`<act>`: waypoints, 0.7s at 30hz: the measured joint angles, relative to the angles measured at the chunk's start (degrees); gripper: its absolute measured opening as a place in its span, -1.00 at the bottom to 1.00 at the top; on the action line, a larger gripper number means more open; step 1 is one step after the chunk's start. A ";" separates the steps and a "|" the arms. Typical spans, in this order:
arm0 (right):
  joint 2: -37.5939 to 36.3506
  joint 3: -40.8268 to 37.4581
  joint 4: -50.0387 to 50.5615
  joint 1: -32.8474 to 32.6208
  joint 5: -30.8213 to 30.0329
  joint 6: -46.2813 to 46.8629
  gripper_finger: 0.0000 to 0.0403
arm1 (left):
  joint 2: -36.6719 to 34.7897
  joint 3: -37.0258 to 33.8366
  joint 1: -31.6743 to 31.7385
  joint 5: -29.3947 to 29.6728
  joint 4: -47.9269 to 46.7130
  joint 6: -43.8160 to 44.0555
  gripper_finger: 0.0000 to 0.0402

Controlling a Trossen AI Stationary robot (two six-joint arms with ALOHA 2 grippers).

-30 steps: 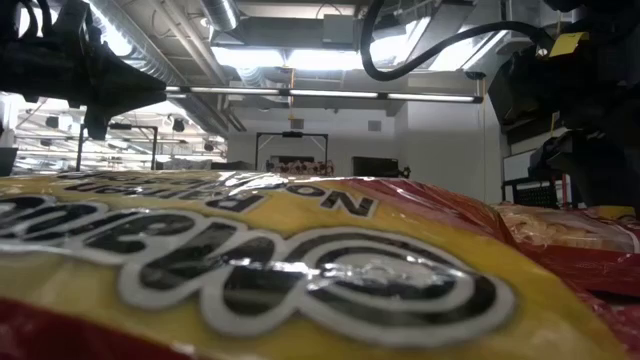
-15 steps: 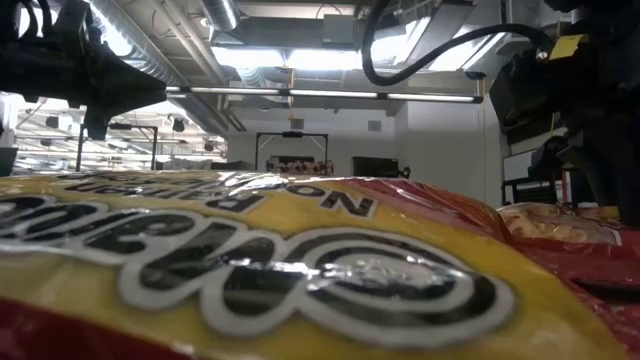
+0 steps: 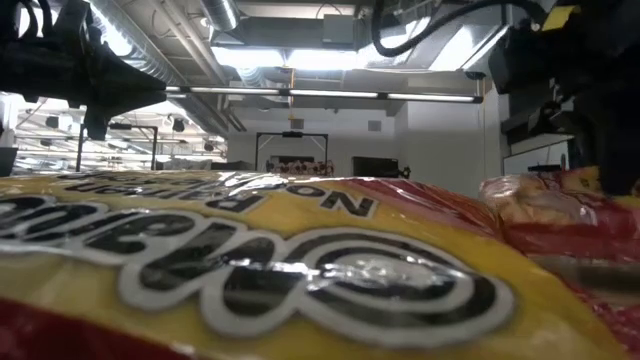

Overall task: Sort Maruchan noodles
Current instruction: Put the right red noodle pack into the yellow bin

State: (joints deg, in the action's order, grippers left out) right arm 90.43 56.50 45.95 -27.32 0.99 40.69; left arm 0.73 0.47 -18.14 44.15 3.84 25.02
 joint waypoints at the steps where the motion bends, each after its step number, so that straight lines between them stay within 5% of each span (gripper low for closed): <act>1: 0.00 0.54 0.71 0.00 0.38 -0.57 -1.00 | 0.00 0.00 0.01 0.15 0.00 -0.02 -0.59; 13: -0.13 15.13 9.48 3.76 -6.37 -12.11 -1.00 | 0.00 0.00 0.00 0.32 0.00 0.23 -0.59; 21: -0.19 20.56 -7.25 14.17 -19.99 -17.01 -1.00 | 0.00 -0.01 0.00 0.76 0.00 0.75 -0.59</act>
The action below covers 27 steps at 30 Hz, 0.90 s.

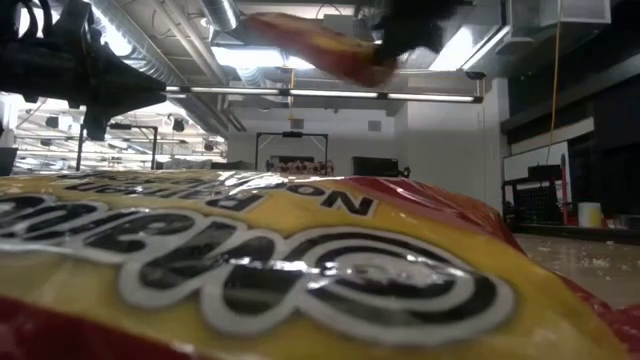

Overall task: Sort Maruchan noodles
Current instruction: Put the right red noodle pack into the yellow bin

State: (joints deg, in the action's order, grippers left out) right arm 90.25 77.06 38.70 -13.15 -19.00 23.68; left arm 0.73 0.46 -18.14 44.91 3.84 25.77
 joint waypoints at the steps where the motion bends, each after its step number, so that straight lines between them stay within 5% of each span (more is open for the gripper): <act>1: 0.23 0.00 -2.81 1.16 -1.26 0.99 -1.00 | 0.00 0.01 0.01 0.36 0.00 0.60 -0.59; 13: 9.85 0.02 -12.53 3.41 -11.75 22.20 -1.00 | 0.02 0.01 0.01 2.40 -0.20 1.12 -0.59; 27: 15.11 -0.02 -6.71 3.37 -10.39 37.96 -1.00 | 0.02 0.01 0.01 2.53 -0.20 2.58 -0.59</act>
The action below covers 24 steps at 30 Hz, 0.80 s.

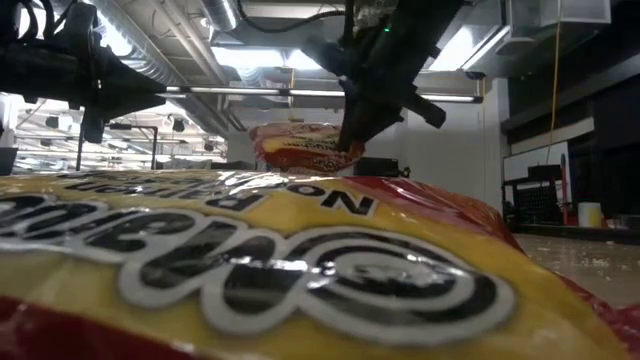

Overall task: Sort Maruchan noodles
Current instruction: Put the right red noodle pack into the yellow bin

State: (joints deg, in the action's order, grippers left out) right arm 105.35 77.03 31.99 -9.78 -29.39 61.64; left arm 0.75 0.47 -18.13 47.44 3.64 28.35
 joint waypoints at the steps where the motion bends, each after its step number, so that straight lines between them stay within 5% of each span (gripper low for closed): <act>1: 0.01 0.01 -0.67 0.00 1.02 -0.01 -1.00 | 0.00 0.00 0.00 0.02 0.00 0.01 -0.59; 12: 2.24 0.02 0.82 0.02 8.88 -0.35 -0.95 | 0.00 -0.02 0.00 4.53 -0.39 -1.31 -0.59; 24: 3.16 0.04 2.35 0.13 6.00 -4.63 -0.28 | -0.01 -0.01 0.00 8.02 -0.66 -0.56 -0.59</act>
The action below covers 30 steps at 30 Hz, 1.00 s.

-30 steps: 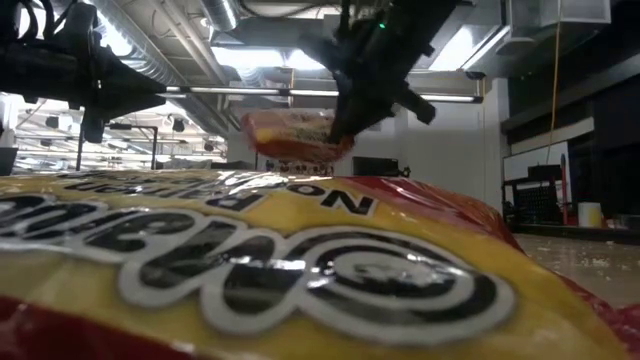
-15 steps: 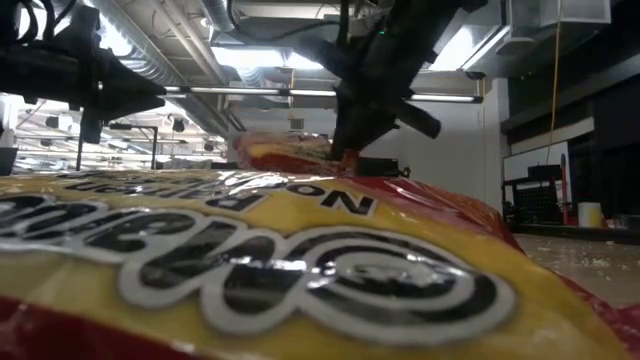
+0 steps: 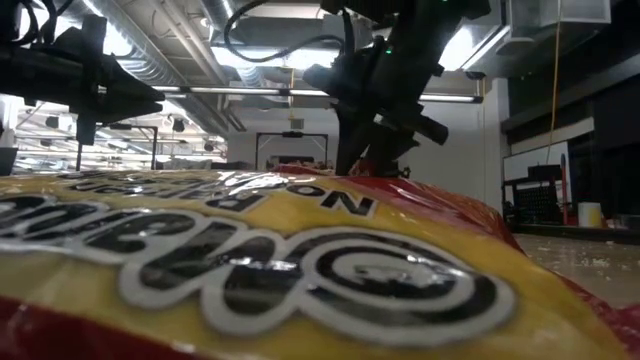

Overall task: Sort Maruchan noodles
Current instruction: Put the right red noodle pack into the yellow bin, then put the orange noodle pack into the white bin

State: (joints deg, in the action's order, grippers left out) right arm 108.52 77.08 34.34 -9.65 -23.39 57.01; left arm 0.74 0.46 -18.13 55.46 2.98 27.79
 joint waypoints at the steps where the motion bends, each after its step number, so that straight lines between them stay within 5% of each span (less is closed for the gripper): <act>1: -0.35 -0.04 0.15 0.00 0.06 -1.22 -0.24 | -0.01 0.01 0.00 0.05 0.02 0.02 -0.59; 9: -5.20 3.82 2.43 -0.04 0.84 -17.62 -0.18 | -0.01 0.01 0.00 0.07 0.42 0.59 -0.59; 15: -7.95 8.41 13.16 -0.09 3.95 -25.37 -0.15 | 0.01 3.71 0.00 -7.74 0.13 1.39 -0.59; 22: -9.80 9.20 25.57 -0.97 9.95 -25.97 -0.08 | 1.07 16.08 -0.02 -20.44 -3.85 -1.63 -0.59; 30: -11.07 9.18 40.27 -7.85 12.83 -15.52 -0.06 | 7.67 32.58 -0.02 -22.13 -20.19 -0.04 -0.59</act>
State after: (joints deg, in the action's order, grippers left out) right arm 97.44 86.26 74.61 -17.50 -10.56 41.49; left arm 8.41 33.04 -18.15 33.33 -17.21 27.75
